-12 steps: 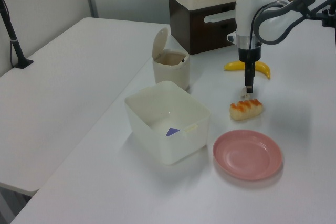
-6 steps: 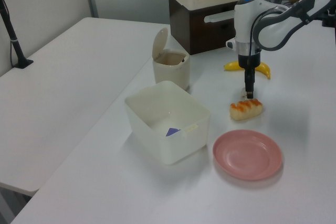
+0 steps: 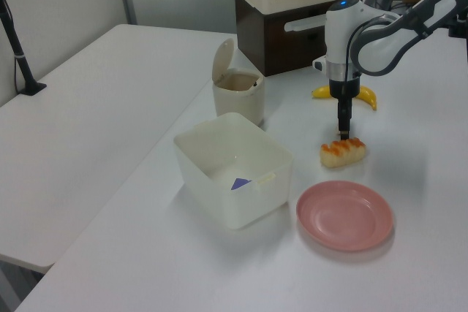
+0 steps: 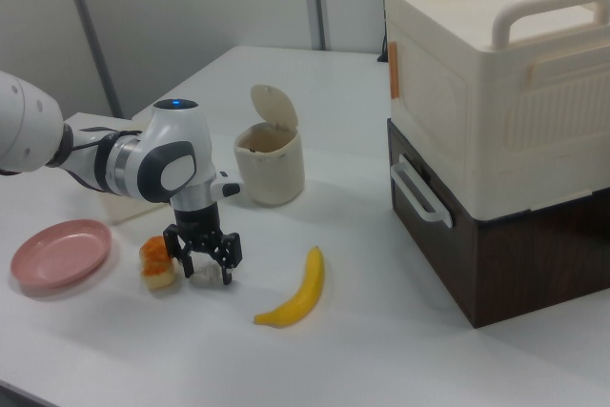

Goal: Grab it up and put it in the trash
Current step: 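Close the gripper on the white paper ball beside the pastry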

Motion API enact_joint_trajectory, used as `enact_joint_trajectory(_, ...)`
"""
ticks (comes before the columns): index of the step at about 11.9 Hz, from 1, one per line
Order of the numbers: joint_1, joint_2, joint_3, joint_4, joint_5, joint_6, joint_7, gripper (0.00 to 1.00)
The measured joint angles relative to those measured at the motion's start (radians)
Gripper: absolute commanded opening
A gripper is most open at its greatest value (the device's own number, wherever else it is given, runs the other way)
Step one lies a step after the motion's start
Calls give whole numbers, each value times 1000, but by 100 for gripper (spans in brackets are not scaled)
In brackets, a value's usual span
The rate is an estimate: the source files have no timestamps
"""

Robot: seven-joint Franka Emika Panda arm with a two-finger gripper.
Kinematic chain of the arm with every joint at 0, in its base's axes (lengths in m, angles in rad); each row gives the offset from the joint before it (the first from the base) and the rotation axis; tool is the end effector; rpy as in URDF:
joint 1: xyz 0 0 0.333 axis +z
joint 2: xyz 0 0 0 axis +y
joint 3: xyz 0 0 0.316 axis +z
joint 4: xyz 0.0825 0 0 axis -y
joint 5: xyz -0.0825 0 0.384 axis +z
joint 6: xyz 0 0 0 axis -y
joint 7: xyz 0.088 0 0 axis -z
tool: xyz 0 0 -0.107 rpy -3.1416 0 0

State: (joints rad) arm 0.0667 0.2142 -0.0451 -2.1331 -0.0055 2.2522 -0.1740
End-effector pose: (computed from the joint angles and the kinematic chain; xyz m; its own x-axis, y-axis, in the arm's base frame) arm 0.5569 0.0121 0.2992 0.9756 0.1977 -0.0957 0.1984 -0.9801 -0.0031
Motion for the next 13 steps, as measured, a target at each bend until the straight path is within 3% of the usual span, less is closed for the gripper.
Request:
enact_joint_trajectory(2,0,4,0,1,0,0,0,49)
enact_joint_trajectory(4,-1,2,0,6,0,0,0,44)
enact_joint_trajectory(7,-1,0,0,8,0,0,0,38)
enact_joint_trajectory(13,-1,-1,-1,11,0,1,0,37)
